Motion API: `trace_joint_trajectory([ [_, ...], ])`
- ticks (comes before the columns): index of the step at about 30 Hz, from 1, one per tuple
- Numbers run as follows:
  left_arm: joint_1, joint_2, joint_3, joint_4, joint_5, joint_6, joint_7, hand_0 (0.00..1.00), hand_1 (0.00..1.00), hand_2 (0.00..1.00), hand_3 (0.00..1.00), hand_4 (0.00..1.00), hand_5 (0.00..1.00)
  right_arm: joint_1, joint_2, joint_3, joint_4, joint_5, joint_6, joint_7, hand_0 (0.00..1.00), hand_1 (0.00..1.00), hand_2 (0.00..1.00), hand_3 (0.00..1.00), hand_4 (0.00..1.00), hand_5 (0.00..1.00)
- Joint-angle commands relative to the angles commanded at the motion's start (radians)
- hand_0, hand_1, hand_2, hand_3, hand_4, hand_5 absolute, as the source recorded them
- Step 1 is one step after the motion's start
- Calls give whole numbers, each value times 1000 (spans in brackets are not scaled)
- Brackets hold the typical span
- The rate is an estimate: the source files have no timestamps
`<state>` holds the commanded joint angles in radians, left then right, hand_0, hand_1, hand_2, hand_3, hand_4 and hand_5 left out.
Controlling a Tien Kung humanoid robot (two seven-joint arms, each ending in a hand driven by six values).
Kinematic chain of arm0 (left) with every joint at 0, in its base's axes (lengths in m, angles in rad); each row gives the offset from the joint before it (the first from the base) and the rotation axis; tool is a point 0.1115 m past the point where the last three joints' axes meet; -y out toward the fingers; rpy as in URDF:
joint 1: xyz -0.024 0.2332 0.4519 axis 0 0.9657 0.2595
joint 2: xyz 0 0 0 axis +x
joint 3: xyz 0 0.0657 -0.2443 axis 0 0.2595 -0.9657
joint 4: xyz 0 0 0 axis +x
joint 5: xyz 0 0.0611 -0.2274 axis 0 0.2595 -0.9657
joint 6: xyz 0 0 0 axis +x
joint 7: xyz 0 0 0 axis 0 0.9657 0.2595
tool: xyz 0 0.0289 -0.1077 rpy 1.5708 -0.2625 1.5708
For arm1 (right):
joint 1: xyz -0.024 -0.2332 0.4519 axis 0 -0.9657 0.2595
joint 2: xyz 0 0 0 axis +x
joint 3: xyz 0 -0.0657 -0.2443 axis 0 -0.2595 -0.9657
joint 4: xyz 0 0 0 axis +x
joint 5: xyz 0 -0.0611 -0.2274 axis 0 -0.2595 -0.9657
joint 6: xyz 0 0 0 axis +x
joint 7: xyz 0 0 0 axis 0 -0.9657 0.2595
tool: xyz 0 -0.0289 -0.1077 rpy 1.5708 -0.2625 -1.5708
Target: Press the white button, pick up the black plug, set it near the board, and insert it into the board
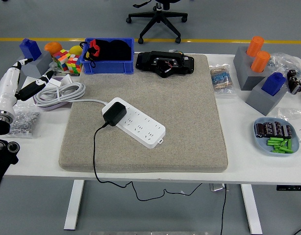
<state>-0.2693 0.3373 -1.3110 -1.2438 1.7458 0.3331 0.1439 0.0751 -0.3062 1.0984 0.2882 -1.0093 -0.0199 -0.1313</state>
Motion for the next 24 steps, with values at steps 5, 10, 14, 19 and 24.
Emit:
trace_joint_trajectory([
  [5,6,-1,-8,0,2,2,-1,998,981,932,882,884,737,4,-6,3,3,-2,1,-2,627,621,603,595,680,402],
  [10,1,-2,-8,1,3,1,0,998,981,931,881,882,737,5,-12,4,1,-2,0,-3,628,621,603,596,680,403],
  [14,-3,-3,-11,-1,-1,0,-3,998,981,932,881,879,737,2,-10,4,0,-2,1,-4,629,621,604,595,679,404],
  [19,4,-4,-18,-1,-14,3,-21,998,953,923,875,878,734,1,-7,9,2,-4,1,-3,629,621,604,595,679,403],
  [24,7,-6,-23,1,-18,1,-19,998,953,923,875,878,734,-1,-4,15,1,-10,2,-1,629,621,604,595,679,403],
])
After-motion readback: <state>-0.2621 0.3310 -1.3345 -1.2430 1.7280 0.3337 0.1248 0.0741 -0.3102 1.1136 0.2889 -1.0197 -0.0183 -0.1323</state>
